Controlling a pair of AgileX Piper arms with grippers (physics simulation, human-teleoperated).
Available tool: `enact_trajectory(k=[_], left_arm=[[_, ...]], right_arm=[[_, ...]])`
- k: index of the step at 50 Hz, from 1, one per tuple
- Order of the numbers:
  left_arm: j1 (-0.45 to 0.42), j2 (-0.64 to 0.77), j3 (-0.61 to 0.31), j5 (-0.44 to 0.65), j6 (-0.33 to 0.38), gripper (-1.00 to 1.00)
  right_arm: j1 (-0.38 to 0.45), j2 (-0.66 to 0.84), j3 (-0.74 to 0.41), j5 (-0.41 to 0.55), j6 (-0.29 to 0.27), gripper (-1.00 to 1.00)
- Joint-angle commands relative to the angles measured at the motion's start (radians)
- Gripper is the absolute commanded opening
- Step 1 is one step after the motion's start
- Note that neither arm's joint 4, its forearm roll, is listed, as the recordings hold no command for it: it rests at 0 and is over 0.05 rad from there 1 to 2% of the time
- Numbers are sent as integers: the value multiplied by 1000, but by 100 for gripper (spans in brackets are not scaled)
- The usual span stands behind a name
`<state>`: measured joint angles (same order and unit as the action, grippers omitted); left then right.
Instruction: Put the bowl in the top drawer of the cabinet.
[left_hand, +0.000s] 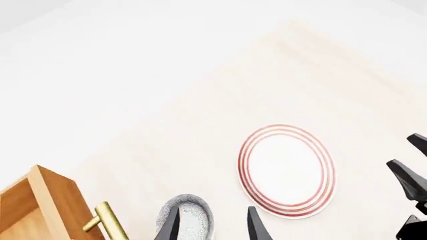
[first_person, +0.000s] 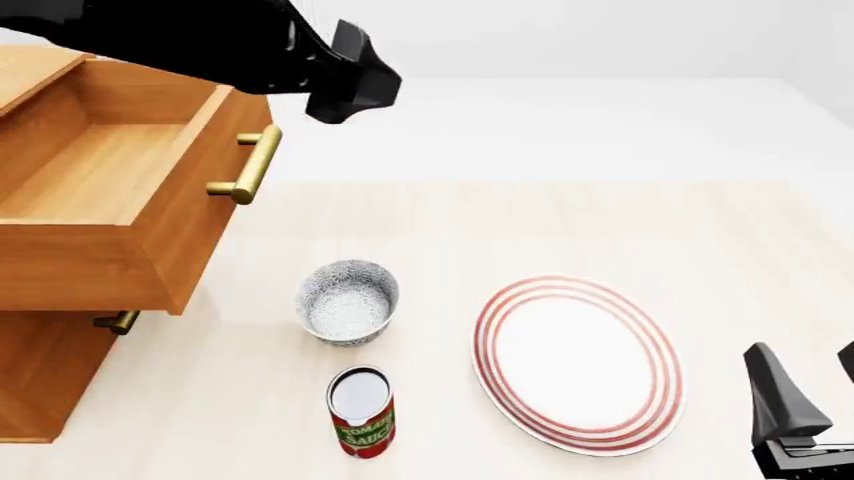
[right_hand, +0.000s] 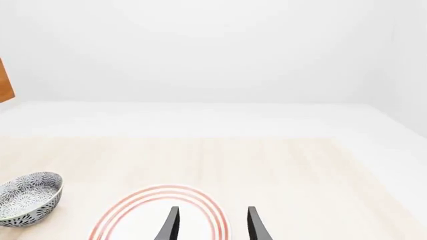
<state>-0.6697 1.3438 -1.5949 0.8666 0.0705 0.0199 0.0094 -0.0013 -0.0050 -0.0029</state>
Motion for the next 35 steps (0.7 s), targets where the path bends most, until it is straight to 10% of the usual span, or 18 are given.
enact_trajectory(k=[1, 35], left_arm=[[-48, 24, 92, -57, -87, 100], [8, 117, 220, -175, -105, 100]], right_arm=[[0, 0, 0, 0, 0, 100], [0, 0, 0, 0, 0, 100]])
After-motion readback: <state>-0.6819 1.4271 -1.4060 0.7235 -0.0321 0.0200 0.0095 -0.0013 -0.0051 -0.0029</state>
